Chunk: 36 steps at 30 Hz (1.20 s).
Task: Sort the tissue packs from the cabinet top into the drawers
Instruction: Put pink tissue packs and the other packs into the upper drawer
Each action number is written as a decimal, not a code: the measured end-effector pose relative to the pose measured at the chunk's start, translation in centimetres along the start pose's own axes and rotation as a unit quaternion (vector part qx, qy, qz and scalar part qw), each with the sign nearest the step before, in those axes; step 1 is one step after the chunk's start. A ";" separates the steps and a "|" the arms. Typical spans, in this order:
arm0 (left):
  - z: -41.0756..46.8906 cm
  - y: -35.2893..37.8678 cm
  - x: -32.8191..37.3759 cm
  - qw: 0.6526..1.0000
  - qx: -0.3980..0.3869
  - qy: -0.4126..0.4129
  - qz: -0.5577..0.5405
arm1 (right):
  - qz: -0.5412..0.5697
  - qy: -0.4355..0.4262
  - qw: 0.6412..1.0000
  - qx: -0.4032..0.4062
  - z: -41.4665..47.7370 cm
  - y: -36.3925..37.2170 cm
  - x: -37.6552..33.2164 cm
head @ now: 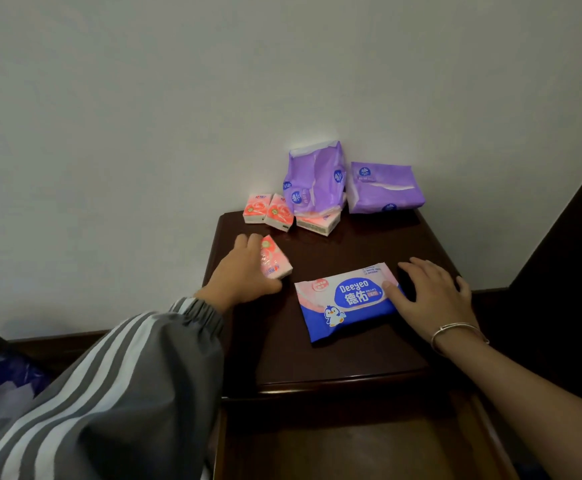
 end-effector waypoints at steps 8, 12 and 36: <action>-6.1 2.5 -1.6 0.954 0.231 -0.119 -0.151 | -0.003 0.001 1.000 -0.013 -0.7 -0.8 -0.7; -6.0 2.5 -1.7 0.945 0.243 -0.131 -0.175 | 0.076 -0.072 0.987 0.121 -2.3 -2.7 -1.2; -5.7 3.4 -3.8 0.870 0.348 -0.146 -0.318 | -0.197 -0.257 0.942 -0.089 14.8 4.3 -25.3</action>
Point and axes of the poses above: each hand's wrist, its own z-axis towards the middle knuckle, its own y-axis out of the palm, x = y × z, the point moved 2 cm from there along z, towards the middle knuckle, and after that the axes turned 13 degrees about -x, right-handed, at the moved point
